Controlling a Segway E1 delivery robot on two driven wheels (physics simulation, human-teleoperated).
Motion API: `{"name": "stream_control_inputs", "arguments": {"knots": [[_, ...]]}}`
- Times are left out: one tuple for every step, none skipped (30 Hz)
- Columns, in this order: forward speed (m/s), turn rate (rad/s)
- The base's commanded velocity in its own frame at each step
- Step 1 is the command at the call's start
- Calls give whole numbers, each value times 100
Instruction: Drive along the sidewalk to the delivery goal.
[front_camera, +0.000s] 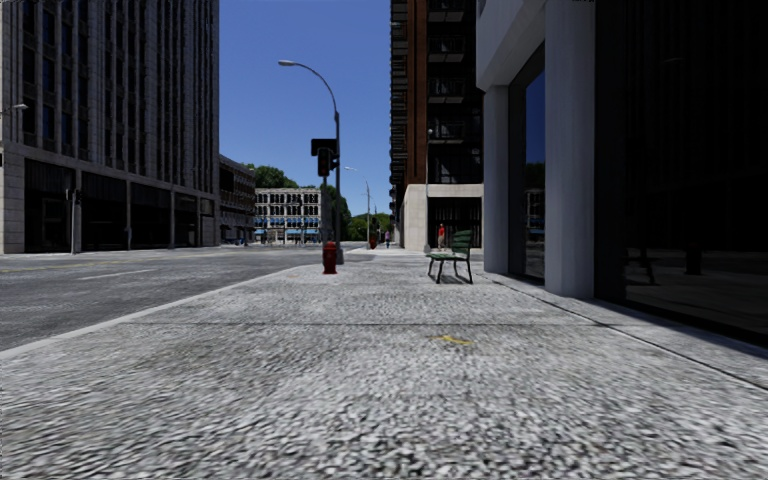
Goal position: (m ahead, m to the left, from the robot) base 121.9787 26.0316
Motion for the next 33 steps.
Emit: {"name": "stream_control_inputs", "arguments": {"knots": [[200,0],[200,0],[200,0],[200,0],[200,0],[200,0],[200,0],[200,0],[200,0],[200,0],[200,0],[200,0],[200,0],[200,0],[200,0],[200,0],[200,0],[200,0],[200,0],[200,0],[200,0],[200,0],[200,0],[200,0],[200,0],[200,0],[200,0],[200,0],[200,0],[200,0],[200,0],[200,0],[200,0]]}}
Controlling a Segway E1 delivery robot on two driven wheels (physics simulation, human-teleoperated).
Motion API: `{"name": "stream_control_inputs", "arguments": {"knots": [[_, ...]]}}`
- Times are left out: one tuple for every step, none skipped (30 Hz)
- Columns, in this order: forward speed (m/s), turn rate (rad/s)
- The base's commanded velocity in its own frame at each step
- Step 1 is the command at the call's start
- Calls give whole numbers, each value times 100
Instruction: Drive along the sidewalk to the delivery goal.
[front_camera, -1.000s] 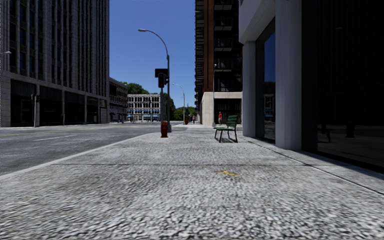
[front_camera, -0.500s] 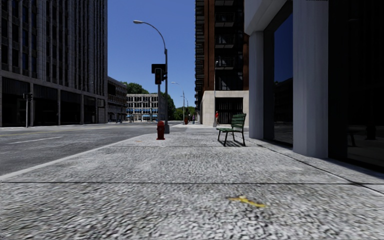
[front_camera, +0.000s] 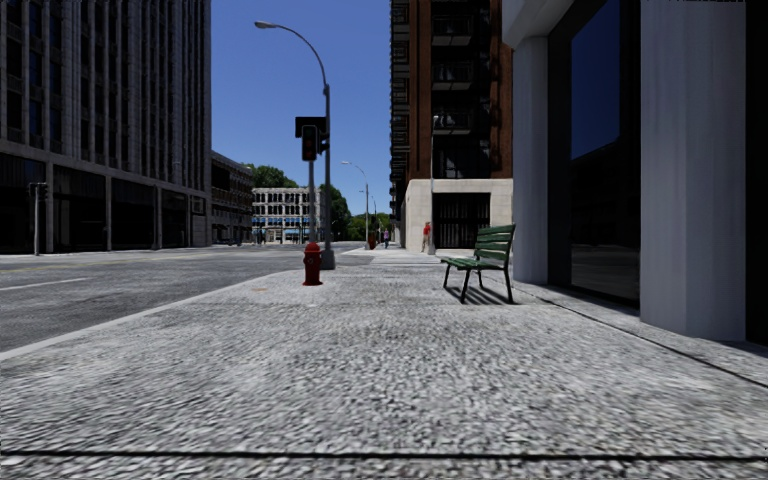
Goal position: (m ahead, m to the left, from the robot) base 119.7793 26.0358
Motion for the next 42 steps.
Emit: {"name": "stream_control_inputs", "arguments": {"knots": [[200,0],[200,0],[200,0],[200,0],[200,0],[200,0],[200,0],[200,0],[200,0],[200,0],[200,0],[200,0],[200,0],[200,0],[200,0],[200,0],[200,0],[200,0],[200,0],[200,0],[200,0],[200,0],[200,0],[200,0],[200,0],[200,0],[200,0],[200,0],[200,0],[200,0],[200,0],[200,0],[200,0],[200,0],[200,0],[200,0],[200,0],[200,0],[200,0],[200,0],[200,0],[200,0]]}}
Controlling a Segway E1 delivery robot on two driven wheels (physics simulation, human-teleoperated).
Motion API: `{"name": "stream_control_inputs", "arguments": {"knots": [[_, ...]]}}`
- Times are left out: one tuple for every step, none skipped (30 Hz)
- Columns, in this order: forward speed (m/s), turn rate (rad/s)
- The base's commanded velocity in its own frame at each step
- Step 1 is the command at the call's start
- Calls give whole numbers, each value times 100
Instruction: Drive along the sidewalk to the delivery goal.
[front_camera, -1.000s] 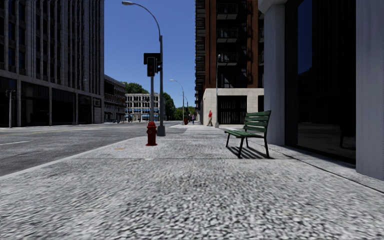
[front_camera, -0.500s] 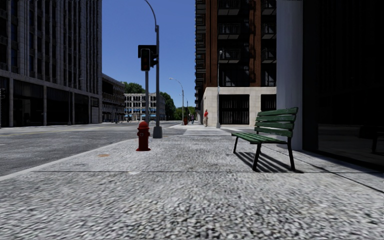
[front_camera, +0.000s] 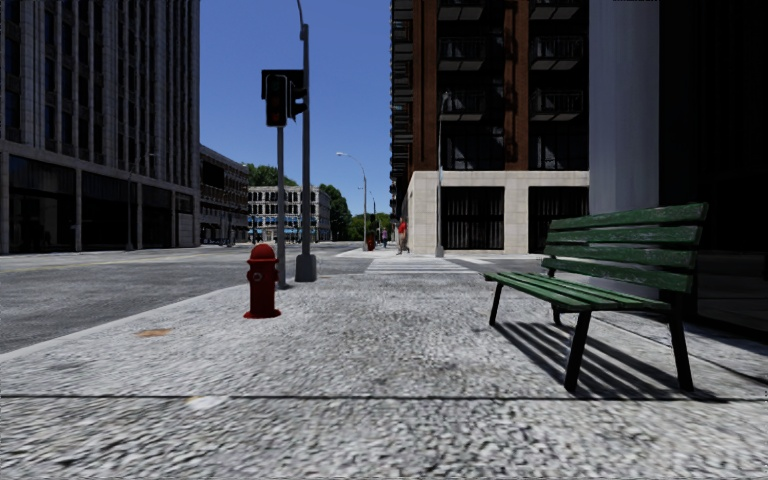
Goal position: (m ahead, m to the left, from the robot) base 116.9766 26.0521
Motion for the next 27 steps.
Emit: {"name": "stream_control_inputs", "arguments": {"knots": [[200,0],[200,0],[200,0],[200,0],[200,0],[200,0],[200,0],[200,0],[200,0],[200,0],[200,0],[200,0],[200,0],[200,0],[200,0],[200,0],[200,0],[200,0],[200,0],[200,0],[200,0],[200,0],[200,0],[200,0],[200,0],[200,0],[200,0]]}}
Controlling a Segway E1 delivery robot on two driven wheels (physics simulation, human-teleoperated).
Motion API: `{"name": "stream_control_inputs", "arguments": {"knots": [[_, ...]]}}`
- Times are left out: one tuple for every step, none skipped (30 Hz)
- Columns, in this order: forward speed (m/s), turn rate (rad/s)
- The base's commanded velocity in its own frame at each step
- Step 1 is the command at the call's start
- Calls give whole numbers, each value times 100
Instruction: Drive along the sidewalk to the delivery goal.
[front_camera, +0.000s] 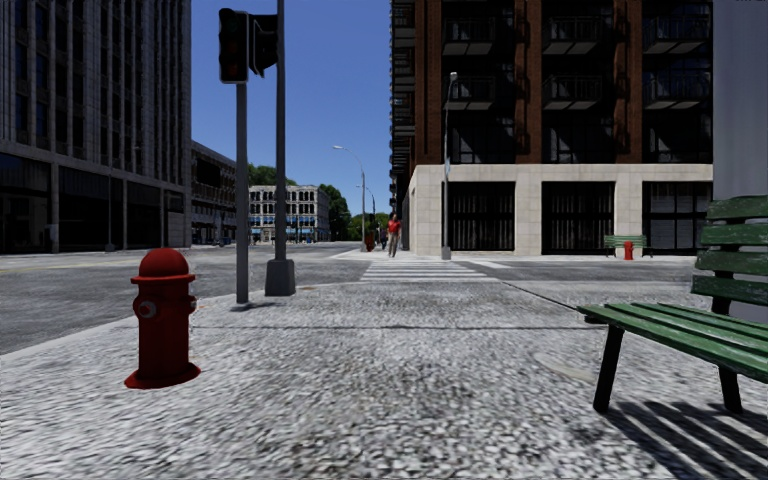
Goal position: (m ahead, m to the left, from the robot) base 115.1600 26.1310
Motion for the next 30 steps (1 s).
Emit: {"name": "stream_control_inputs", "arguments": {"knots": [[200,0],[200,0],[200,0],[200,0],[200,0],[200,0],[200,0],[200,0],[200,0],[200,0],[200,0],[200,0],[200,0],[200,0],[200,0],[200,0],[200,0],[200,0],[200,0],[200,0],[200,0],[200,0],[200,0],[200,0],[200,0],[200,0],[200,-3],[200,-3],[200,-25],[200,-30]]}}
